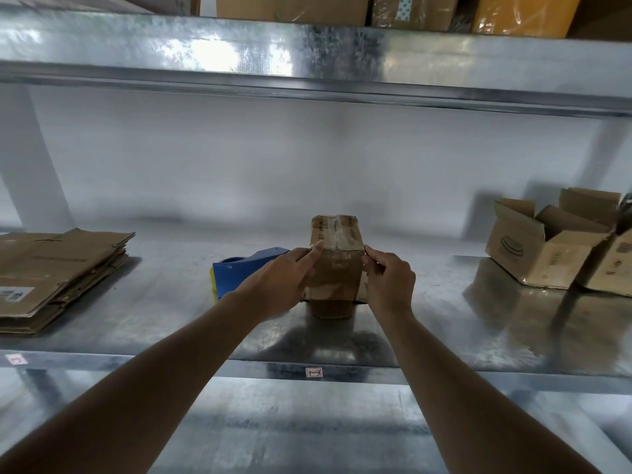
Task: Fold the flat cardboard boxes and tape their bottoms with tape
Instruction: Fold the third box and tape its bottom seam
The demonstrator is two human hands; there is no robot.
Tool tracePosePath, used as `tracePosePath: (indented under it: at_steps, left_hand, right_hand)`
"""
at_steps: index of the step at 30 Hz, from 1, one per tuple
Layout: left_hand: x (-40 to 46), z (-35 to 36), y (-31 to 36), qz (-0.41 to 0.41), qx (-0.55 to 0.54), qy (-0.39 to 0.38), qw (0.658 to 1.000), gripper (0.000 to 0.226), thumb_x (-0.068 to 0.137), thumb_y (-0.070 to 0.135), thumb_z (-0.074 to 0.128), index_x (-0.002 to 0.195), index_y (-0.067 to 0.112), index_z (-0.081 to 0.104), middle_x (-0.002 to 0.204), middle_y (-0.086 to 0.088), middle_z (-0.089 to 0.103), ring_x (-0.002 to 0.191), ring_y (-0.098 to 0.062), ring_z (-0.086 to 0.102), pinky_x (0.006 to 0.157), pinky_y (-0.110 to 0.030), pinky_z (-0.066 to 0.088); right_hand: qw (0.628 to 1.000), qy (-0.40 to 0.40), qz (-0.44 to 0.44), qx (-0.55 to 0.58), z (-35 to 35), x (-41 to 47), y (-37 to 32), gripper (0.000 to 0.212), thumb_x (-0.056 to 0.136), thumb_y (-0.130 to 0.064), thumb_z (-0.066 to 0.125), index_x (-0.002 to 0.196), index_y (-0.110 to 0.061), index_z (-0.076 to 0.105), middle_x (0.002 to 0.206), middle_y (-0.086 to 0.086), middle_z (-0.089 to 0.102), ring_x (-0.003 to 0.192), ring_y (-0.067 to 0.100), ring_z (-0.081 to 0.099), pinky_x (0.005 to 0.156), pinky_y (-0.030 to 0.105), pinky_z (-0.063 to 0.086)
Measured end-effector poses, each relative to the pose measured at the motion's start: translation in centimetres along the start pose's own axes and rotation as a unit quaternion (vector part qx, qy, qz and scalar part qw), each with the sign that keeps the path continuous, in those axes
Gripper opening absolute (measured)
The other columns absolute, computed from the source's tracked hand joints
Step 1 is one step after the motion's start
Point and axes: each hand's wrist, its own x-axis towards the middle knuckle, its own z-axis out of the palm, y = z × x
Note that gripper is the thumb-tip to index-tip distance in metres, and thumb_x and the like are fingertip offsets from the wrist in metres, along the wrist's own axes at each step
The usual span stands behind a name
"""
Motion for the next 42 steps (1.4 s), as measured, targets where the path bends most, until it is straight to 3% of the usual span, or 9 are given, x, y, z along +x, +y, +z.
tracePosePath:
  at_steps: [5,11,16,23,29,32,34,36,42]
  left_hand:
    - [-0.5,0.4,-0.1,0.028,0.032,-0.011,0.999,0.089,0.103,0.012,0.059,0.164,0.019,-0.005,0.155,-0.005,0.049,0.126,-0.027,0.059,0.103,-0.036,0.052]
    - [-0.9,-0.5,-0.5,-0.007,0.052,0.016,0.998,0.080,0.110,0.040,0.041,0.164,0.015,-0.013,0.154,-0.009,0.049,0.131,-0.025,0.055,0.105,-0.040,0.048]
    - [-0.1,-0.8,-0.7,-0.038,0.128,-0.028,0.991,0.083,0.102,0.061,0.009,0.164,0.008,-0.005,0.173,-0.011,-0.001,0.160,-0.024,0.005,0.130,-0.039,0.012]
    - [0.7,-0.1,-0.5,-0.043,0.089,-0.066,0.993,0.075,0.110,0.051,0.023,0.164,0.008,-0.006,0.173,-0.008,-0.008,0.160,-0.024,-0.006,0.131,-0.041,0.008]
    - [0.3,-0.3,0.0,-0.044,0.015,-0.060,0.997,0.072,0.112,0.041,0.031,0.164,0.008,-0.007,0.173,-0.006,-0.009,0.159,-0.020,-0.010,0.121,-0.026,-0.006]
    - [0.1,-1.2,0.3,-0.008,0.014,-0.020,1.000,0.065,0.113,0.037,0.032,0.165,0.010,0.004,0.174,-0.005,-0.001,0.154,-0.008,-0.009,0.119,-0.014,-0.014]
    - [0.2,-1.7,0.4,0.008,0.004,0.011,1.000,0.060,0.113,0.037,0.035,0.166,0.017,0.015,0.174,-0.003,0.006,0.158,-0.013,0.008,0.129,-0.028,0.013]
    - [0.6,-1.9,0.4,-0.006,0.003,0.019,1.000,0.058,0.112,0.040,0.037,0.165,0.023,0.022,0.174,0.000,0.009,0.155,-0.023,0.028,0.117,-0.041,0.038]
    - [1.9,-1.5,1.4,-0.013,-0.003,0.012,1.000,0.059,0.111,0.039,0.034,0.166,0.024,0.016,0.174,0.005,0.004,0.155,-0.023,0.028,0.114,-0.040,0.041]
  right_hand:
    - [0.997,0.013,0.063,0.050,0.9,-0.4,-0.3,0.029,0.103,-0.020,0.063,0.130,-0.012,0.071,0.125,0.006,0.073,0.115,0.023,0.067,0.098,0.023,0.044]
    - [0.999,0.014,0.047,0.014,0.1,-0.3,-0.8,0.028,0.103,-0.016,0.062,0.128,-0.010,0.073,0.123,0.008,0.074,0.113,0.023,0.067,0.090,0.011,0.036]
    - [0.999,0.014,0.050,-0.004,0.0,-0.6,-1.4,0.029,0.103,-0.018,0.063,0.129,-0.010,0.072,0.125,0.008,0.073,0.116,0.024,0.068,0.101,0.023,0.044]
    - [0.996,0.034,0.084,0.014,0.1,-0.8,-1.9,0.028,0.102,-0.024,0.066,0.127,-0.014,0.074,0.121,0.003,0.076,0.110,0.020,0.071,0.097,0.026,0.049]
    - [0.992,0.047,0.100,0.052,0.3,-0.7,-2.0,0.023,0.100,-0.021,0.068,0.120,-0.014,0.077,0.113,0.001,0.077,0.100,0.014,0.068,0.096,0.027,0.054]
    - [0.992,0.084,0.075,0.062,-0.6,-0.5,-1.7,0.020,0.100,-0.019,0.067,0.117,-0.015,0.077,0.109,0.000,0.075,0.096,0.010,0.063,0.083,0.010,0.044]
    - [0.989,0.107,0.079,0.058,-1.2,-0.1,-1.4,0.019,0.102,-0.017,0.065,0.117,-0.015,0.076,0.109,-0.001,0.072,0.097,0.010,0.062,0.077,0.001,0.035]
    - [0.988,0.121,0.084,0.039,-1.4,0.0,-1.3,0.021,0.104,-0.017,0.061,0.119,-0.015,0.074,0.112,0.000,0.070,0.100,0.012,0.063,0.073,0.000,0.032]
    - [0.990,0.134,0.047,0.020,-1.2,-0.2,-1.9,0.032,0.106,-0.030,0.058,0.132,-0.016,0.070,0.122,0.004,0.066,0.096,0.006,0.059,0.076,0.001,0.034]
